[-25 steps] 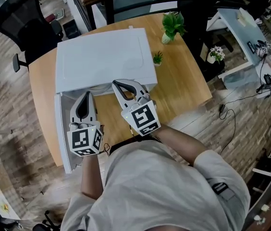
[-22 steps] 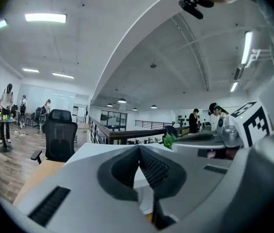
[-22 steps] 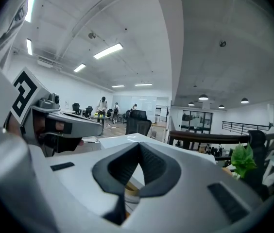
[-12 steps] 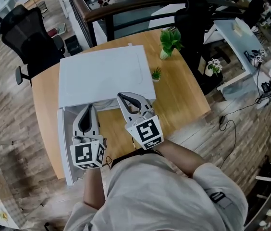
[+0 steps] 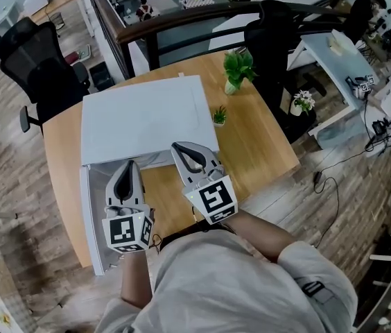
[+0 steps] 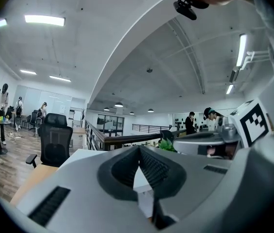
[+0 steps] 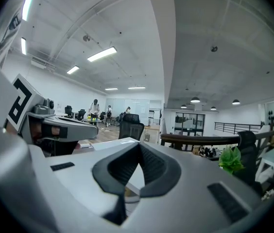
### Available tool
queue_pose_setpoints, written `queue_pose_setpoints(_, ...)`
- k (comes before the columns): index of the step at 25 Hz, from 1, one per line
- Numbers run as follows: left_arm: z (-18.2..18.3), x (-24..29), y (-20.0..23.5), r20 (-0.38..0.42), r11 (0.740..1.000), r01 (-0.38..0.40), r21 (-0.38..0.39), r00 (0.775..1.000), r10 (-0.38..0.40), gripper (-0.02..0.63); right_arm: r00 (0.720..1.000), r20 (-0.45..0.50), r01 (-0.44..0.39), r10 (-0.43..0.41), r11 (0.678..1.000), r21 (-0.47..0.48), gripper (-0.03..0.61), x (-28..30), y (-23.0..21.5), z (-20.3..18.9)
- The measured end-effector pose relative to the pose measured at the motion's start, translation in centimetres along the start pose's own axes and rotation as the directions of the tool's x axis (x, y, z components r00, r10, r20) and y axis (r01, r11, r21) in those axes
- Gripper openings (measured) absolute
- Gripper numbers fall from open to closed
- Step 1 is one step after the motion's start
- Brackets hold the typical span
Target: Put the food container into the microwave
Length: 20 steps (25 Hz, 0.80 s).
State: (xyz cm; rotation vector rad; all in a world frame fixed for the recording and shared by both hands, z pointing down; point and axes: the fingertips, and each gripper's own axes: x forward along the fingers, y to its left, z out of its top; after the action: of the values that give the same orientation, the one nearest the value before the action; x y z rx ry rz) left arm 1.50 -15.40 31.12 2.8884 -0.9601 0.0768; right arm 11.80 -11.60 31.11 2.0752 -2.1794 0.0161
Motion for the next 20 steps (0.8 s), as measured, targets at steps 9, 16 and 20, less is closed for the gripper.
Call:
queue_pose_setpoints(9, -0.2, -0.2, -0.9, 0.001, 1.0, 0.011, 0.005, 1.0, -0.011, 0.012, 1.0, 0.001, 0.01, -0.01, 1.0, -0.007, 0.003, -1.2, -0.3, 0.0)
queue_pose_setpoints(16, -0.3, -0.2, -1.2, -0.003, 1.0, 0.02, 0.006, 1.0, -0.02, 0.012, 1.0, 0.004, 0.024, -0.024, 1.0, 0.004, 0.003, -1.5, -0.6, -0.1)
queue_pose_setpoints(20, -0.5, -0.2, -1.3, -0.005, 1.0, 0.022, 0.005, 1.0, -0.022, 0.012, 1.0, -0.005, 0.025, -0.025, 1.0, -0.006, 0.003, -1.7, -0.6, -0.2)
